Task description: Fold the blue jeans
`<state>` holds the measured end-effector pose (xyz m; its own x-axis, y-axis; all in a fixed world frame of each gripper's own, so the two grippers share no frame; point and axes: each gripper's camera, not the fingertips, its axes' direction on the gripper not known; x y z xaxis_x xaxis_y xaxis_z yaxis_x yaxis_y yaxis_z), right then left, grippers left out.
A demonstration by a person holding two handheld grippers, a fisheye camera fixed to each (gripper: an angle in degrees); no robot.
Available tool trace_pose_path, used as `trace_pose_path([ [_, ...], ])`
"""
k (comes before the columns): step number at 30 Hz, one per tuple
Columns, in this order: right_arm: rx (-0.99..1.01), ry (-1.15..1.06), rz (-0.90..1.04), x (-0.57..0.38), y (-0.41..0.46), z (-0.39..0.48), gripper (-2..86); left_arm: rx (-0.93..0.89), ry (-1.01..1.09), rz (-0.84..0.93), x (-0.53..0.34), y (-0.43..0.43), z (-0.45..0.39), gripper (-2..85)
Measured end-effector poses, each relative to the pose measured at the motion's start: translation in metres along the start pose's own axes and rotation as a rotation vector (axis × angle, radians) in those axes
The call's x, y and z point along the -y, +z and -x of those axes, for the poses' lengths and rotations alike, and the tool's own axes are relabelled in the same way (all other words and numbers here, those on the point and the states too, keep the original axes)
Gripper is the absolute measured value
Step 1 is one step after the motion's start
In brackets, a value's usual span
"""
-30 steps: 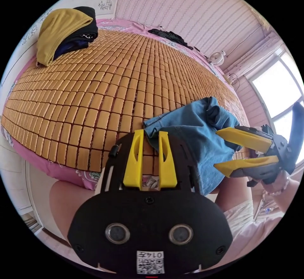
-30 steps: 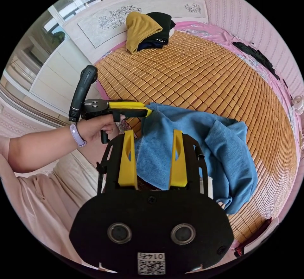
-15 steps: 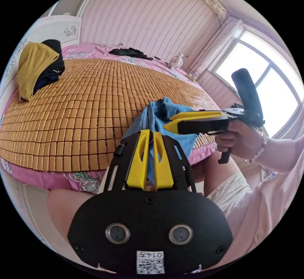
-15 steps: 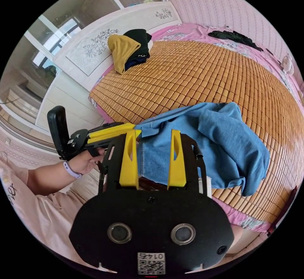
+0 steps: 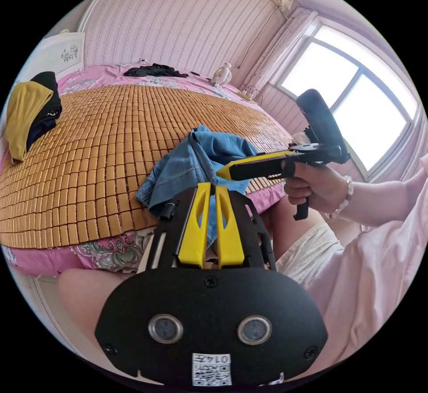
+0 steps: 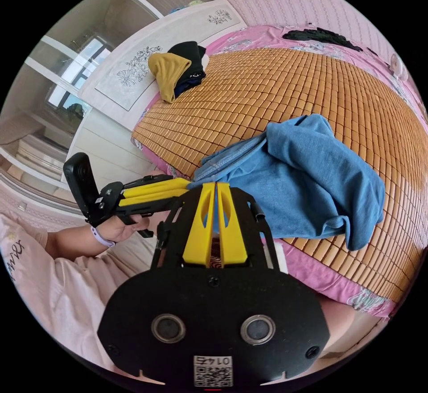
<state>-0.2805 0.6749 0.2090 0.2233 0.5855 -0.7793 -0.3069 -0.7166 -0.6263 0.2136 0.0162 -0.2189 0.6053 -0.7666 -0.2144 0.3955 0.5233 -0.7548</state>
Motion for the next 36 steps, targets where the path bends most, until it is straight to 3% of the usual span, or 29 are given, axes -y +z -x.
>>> trace_pose_path([
  [9,0.172,0.129,-0.017,0.002,-0.032,-0.033,14.3,0.041,-0.005,0.015,0.015,-0.002,-0.01,-0.5],
  [12,0.155,0.13,0.033,0.006,-0.029,-0.031,16.3,-0.019,0.026,0.022,0.02,0.002,-0.019,-0.3],
  [17,0.088,0.115,0.139,0.01,-0.024,-0.031,4.2,-0.142,0.121,0.099,0.04,0.02,-0.052,1.4],
  [21,0.132,0.085,0.038,0.005,-0.089,-0.041,1.2,-0.09,0.037,0.066,0.05,-0.005,-0.033,2.1],
  [25,0.083,0.045,-0.106,-0.011,-0.19,-0.052,0.4,0.245,-0.085,0.113,0.074,-0.013,0.006,0.3],
  [31,-0.153,-0.023,-0.198,-0.036,-0.33,-0.054,0.1,0.224,-0.083,0.22,0.119,0.047,0.017,12.9],
  [33,-0.229,0.002,-0.226,-0.047,-0.363,-0.06,0.0,0.266,-0.055,0.363,0.125,0.076,0.012,13.1],
  [36,-0.295,0.082,-0.282,-0.066,-0.409,-0.073,0.0,0.337,0.056,0.363,0.132,0.083,-0.007,8.8],
])
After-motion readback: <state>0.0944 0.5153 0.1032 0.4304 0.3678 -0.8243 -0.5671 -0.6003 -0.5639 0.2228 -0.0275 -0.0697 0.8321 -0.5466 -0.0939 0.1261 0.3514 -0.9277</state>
